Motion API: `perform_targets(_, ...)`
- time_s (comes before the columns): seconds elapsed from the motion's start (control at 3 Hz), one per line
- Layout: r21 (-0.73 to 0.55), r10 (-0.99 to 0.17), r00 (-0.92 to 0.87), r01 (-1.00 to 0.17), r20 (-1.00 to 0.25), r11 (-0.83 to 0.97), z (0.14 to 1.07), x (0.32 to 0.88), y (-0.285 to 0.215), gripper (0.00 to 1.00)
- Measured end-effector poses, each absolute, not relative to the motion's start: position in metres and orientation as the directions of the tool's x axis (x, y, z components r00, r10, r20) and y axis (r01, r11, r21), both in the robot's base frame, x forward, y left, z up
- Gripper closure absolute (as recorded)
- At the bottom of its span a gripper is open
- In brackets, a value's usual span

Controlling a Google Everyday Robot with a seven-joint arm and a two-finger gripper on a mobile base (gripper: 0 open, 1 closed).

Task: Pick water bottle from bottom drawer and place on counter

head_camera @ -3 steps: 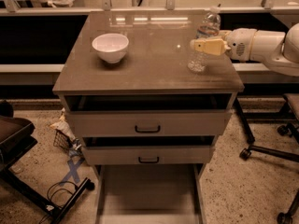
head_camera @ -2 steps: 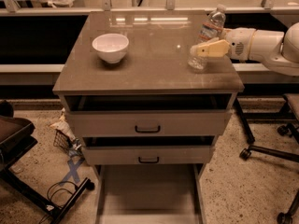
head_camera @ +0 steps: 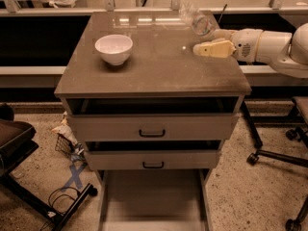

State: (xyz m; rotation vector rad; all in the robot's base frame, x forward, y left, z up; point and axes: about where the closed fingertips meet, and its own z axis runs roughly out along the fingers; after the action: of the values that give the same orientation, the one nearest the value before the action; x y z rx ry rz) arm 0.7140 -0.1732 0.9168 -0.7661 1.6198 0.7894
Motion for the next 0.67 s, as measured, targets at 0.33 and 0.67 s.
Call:
perform_targets(0.33,0.099,-0.072,-0.167,-0.823,-0.983,0.56,0.9164,0.7147,-0.1687,0.46)
perform_targets(0.67,0.1,-0.072,-0.167,-0.825,-0.983,0.556,0.9161,0.715,-0.166,0.32)
